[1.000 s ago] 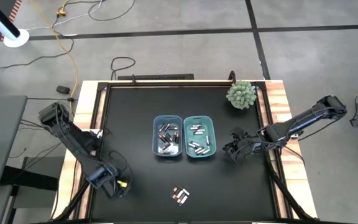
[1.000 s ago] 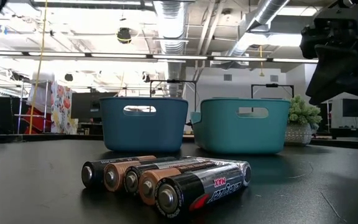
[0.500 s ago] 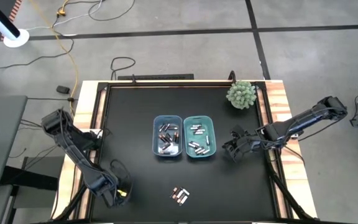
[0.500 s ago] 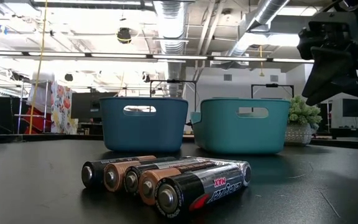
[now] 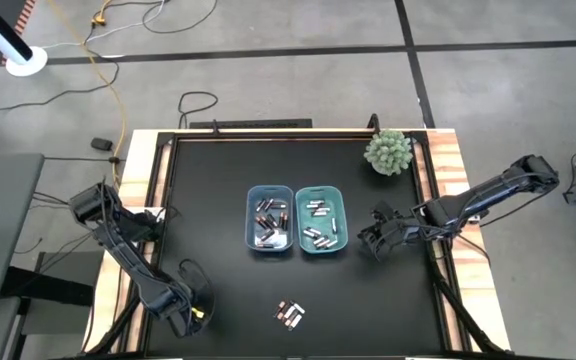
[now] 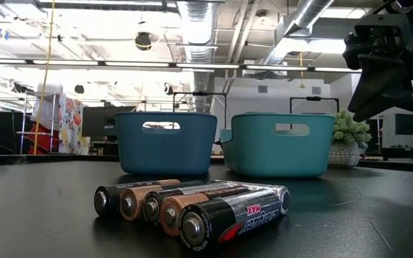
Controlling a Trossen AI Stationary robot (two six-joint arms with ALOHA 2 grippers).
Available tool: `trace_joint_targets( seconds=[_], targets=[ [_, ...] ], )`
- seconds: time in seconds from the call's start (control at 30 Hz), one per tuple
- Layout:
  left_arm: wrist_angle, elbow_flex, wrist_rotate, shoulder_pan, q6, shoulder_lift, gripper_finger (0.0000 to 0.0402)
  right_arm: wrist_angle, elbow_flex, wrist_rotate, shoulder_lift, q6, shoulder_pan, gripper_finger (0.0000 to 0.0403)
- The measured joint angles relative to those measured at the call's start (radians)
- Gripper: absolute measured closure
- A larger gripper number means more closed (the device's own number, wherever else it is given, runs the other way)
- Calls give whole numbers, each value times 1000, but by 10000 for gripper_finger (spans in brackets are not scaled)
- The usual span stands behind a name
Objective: Sort batteries
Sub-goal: Put the white battery into the green bin
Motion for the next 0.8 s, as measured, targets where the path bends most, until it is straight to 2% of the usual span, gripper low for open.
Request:
trace_joint_targets(
  seconds=[0.13, 0.47, 0.8],
  targets=[
    [-31, 0, 2, 0, 1, 6, 247, 0, 0, 0, 0, 0, 0, 276],
    [-72, -1, -41, 2, 39, 7, 361, 0, 0, 1, 0, 9, 0, 276],
    [-163, -7, -97, 64, 71, -39, 354, 0, 0, 4, 0, 22, -20, 276]
  ],
)
